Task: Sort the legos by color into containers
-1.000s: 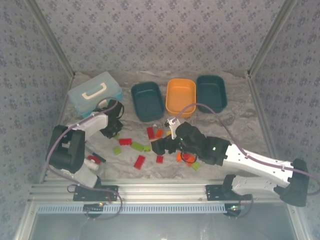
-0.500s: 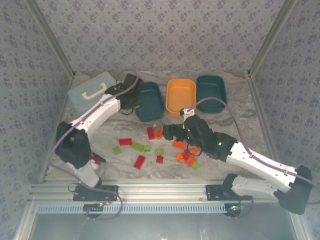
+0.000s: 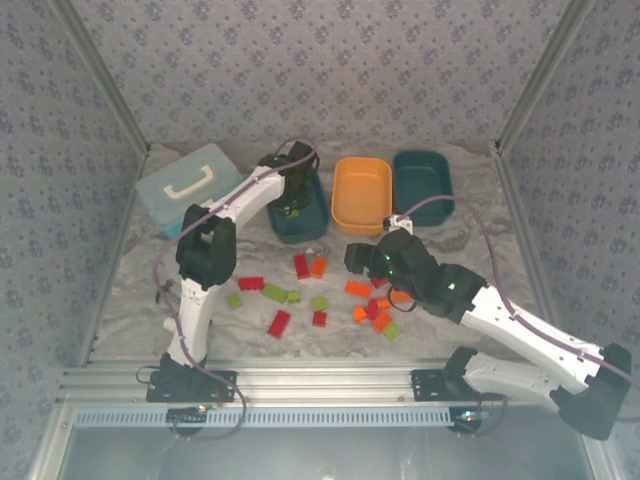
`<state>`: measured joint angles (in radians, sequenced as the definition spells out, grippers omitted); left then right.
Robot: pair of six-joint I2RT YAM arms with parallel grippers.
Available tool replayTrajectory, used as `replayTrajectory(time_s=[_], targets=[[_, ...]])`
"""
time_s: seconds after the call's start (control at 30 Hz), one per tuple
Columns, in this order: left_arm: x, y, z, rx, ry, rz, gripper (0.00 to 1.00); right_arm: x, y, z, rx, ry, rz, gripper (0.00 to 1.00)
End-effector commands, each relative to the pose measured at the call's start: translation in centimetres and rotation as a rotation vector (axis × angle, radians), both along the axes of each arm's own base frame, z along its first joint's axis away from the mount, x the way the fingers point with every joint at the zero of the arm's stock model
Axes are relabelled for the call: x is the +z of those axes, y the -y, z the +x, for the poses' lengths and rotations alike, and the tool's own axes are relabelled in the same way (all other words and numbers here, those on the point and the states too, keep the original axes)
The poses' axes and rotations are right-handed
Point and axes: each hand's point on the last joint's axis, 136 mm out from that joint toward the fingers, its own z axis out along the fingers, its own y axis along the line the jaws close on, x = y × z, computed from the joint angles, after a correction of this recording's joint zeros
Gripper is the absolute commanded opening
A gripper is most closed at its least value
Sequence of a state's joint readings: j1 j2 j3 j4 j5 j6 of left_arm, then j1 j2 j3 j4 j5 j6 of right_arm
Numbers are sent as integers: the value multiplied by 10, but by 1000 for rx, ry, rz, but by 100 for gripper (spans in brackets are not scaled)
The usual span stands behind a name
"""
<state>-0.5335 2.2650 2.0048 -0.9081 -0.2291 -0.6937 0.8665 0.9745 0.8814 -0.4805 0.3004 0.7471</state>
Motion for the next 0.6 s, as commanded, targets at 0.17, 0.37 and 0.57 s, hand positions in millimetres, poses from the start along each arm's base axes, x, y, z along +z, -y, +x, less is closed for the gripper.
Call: replayTrajectory(time_s=[0.17,0.37,0.57], targets=[[-15,1,-13,-26,-71,56,35,-18,27,-3,-100,-59,-42,91],[-12,0,-15,-30,-62,70,46,-30,42,-7,-149,-102,-81,91],[5,-2,-13,-26,-24,67,54,-37,60,-8,-191,-138,-136,91]])
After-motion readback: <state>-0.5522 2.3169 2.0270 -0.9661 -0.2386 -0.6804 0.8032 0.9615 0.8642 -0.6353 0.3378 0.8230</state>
